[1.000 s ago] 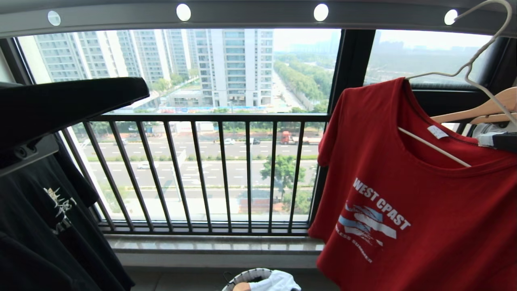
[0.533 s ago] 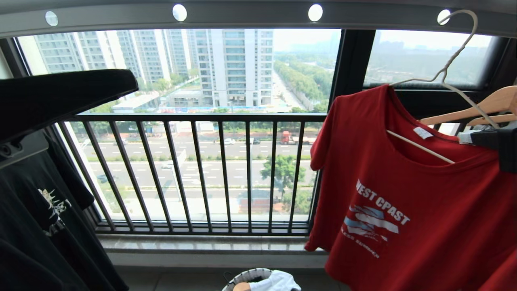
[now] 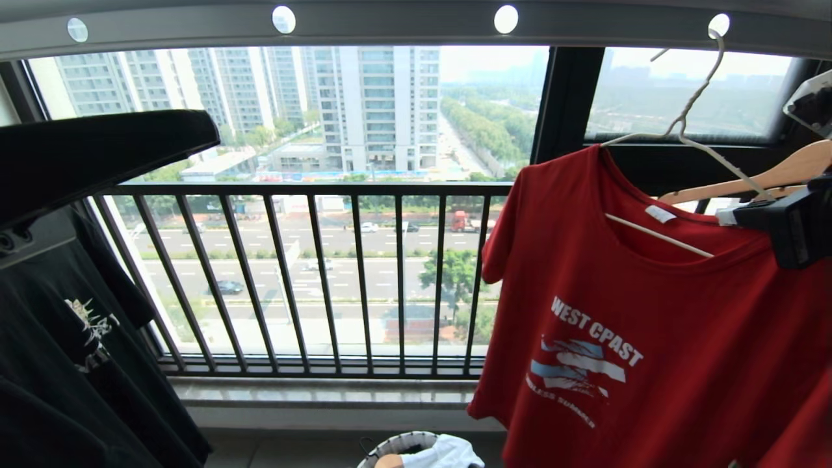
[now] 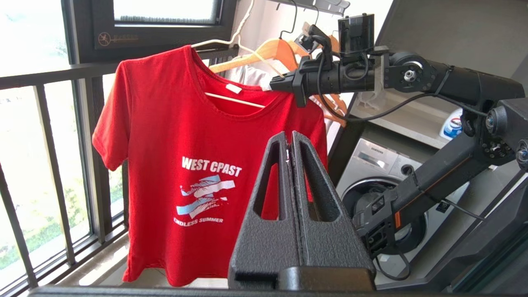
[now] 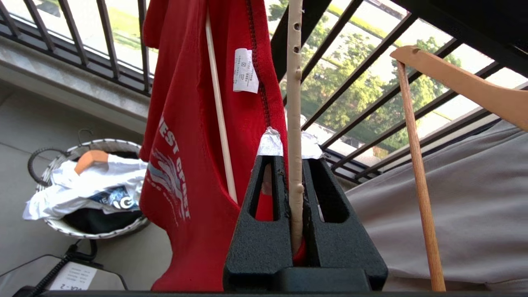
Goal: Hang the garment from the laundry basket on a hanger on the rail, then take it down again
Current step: Hang the clothes rack on the clothesline
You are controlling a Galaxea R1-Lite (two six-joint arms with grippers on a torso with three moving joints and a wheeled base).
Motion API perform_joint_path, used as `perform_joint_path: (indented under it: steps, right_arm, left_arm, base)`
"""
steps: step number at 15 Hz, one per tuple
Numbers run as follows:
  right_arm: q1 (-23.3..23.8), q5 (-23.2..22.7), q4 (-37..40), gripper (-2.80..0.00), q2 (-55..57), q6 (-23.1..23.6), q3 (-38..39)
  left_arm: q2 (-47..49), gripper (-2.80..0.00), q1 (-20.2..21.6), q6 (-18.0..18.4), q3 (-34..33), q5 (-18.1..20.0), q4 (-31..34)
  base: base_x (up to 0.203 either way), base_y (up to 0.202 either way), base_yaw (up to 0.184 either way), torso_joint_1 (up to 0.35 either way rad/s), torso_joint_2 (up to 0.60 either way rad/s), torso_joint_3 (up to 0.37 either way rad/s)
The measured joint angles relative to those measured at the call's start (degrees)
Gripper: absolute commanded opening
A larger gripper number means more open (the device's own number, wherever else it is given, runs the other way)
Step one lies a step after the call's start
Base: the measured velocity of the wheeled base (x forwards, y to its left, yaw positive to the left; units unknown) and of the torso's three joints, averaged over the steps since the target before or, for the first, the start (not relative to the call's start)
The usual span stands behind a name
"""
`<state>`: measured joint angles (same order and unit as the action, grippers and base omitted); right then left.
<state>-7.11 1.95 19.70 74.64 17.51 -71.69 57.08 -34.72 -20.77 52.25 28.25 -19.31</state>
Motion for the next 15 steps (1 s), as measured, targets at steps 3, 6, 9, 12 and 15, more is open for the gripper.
perform_joint_path:
  steps: [3, 6, 9, 12, 15]
  right_arm:
    - [0.0, 0.1, -0.1, 0.0, 1.2, 0.4, -0.5]
    - [0.0, 0.0, 0.1, 0.0, 1.3, 0.5, -0.3]
    - [-0.4, -0.2, 0.1, 0.0, 0.1, 0.5, -0.1]
    - [-0.6, -1.4, -0.2, 0.0, -4.1, 0.3, 1.0]
    - [-0.6, -3.8, -0.1, -2.8, -10.2, 0.2, 1.9]
  left_arm:
    - [0.0, -2.8, 0.0, 0.0, 0.0, 0.0, 0.0]
    - [-0.1, -2.8, 0.0, 0.0, 0.0, 0.0, 0.0]
    - [-0.2, -2.8, 0.0, 0.0, 0.0, 0.0, 0.0]
    - [-0.2, -2.8, 0.0, 0.0, -0.1, 0.0, 0.2]
    - [0.0, -2.8, 0.0, 0.0, -0.2, 0.0, 0.4]
  base:
    - [0.0, 0.0, 0.0, 0.0, 0.0, 0.0]
    - [0.0, 0.0, 0.0, 0.0, 0.0, 0.0]
    - [0.0, 0.0, 0.0, 0.0, 0.0, 0.0]
    - [0.0, 0.0, 0.0, 0.0, 0.0, 0.0]
    - [0.0, 0.0, 0.0, 0.0, 0.0, 0.0]
